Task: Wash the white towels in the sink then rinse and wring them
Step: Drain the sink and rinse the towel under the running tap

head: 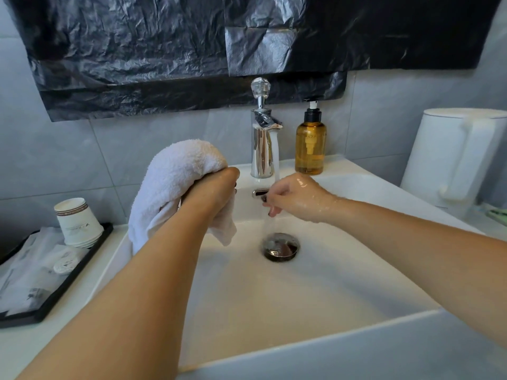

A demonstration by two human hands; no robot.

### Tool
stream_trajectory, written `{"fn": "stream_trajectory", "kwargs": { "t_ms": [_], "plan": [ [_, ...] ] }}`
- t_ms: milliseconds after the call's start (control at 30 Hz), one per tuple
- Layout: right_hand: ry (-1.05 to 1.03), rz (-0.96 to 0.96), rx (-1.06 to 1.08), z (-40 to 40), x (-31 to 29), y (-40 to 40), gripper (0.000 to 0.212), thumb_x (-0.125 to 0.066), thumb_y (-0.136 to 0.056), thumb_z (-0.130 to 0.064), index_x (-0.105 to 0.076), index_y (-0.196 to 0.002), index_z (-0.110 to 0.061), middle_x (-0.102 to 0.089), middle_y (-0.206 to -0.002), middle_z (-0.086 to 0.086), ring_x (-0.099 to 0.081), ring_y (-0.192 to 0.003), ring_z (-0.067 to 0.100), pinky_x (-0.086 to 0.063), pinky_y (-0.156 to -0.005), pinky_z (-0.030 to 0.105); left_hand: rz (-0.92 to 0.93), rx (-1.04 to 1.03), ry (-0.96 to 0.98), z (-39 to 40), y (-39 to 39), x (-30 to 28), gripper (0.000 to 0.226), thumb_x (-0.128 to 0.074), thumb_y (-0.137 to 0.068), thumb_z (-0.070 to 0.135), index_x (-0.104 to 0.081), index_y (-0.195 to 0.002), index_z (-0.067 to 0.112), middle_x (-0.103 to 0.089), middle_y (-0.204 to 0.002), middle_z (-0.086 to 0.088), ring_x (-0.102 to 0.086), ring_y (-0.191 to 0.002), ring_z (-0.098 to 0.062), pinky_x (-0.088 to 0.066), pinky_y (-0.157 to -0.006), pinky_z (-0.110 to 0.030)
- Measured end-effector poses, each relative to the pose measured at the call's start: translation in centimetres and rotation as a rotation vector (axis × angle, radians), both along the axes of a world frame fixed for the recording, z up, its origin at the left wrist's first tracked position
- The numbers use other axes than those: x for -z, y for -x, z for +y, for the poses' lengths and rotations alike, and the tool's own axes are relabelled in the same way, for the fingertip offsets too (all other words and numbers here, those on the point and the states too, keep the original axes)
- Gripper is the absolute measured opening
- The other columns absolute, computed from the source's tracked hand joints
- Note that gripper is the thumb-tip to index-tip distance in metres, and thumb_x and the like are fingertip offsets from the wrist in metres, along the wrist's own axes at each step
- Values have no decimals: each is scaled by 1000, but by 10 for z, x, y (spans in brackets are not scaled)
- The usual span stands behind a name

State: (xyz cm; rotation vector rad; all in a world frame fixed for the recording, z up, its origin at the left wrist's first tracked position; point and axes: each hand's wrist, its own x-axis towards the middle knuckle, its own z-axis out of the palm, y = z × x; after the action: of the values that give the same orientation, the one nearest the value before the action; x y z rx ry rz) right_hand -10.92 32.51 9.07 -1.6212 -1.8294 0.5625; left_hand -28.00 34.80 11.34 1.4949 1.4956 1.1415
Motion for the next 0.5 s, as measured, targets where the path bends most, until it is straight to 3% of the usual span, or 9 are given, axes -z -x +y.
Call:
{"fn": "stream_trajectory", "kwargs": {
  "t_ms": [133, 267, 400, 500],
  "plan": [
    [187, -316, -101, -5, -10, -29, 12, -64, -88, -18, -76, -91, -20, -75, -86, -3, -69, -82, 13, -57, -78, 31, 10, 0, 12, 0, -2, 1, 20, -61, -85, 30, -61, -67, 22, -66, -74, 8, -60, -76, -12, -37, -67, -25],
    [452, -363, -181, -10, -14, -36, 26, -58, -94, -14, -71, -114, -24, -76, -87, 1, -69, -72, 13, -58, -75, 26, 46, 7, -1, -1, -2, 3, 20, -61, -87, 29, -60, -69, 21, -64, -72, 8, -58, -70, -9, -35, -62, -23],
    [529, -455, -223, -11, -11, -34, 40, -55, -94, -9, -63, -127, -30, -76, -84, 2, -63, -64, 15, -58, -75, 28, 53, -2, 14, 2, -1, 4, 19, -61, -85, 32, -61, -69, 22, -66, -74, 8, -61, -75, -12, -37, -67, -24],
    [580, -516, -246, -11, -8, -30, 46, -55, -92, -7, -60, -131, -32, -76, -85, 3, -62, -62, 16, -57, -74, 30, 53, 8, 31, 3, -2, 4, 22, -59, -88, 29, -59, -68, 20, -62, -70, 9, -56, -69, -10, -34, -63, -22]
  ]
}}
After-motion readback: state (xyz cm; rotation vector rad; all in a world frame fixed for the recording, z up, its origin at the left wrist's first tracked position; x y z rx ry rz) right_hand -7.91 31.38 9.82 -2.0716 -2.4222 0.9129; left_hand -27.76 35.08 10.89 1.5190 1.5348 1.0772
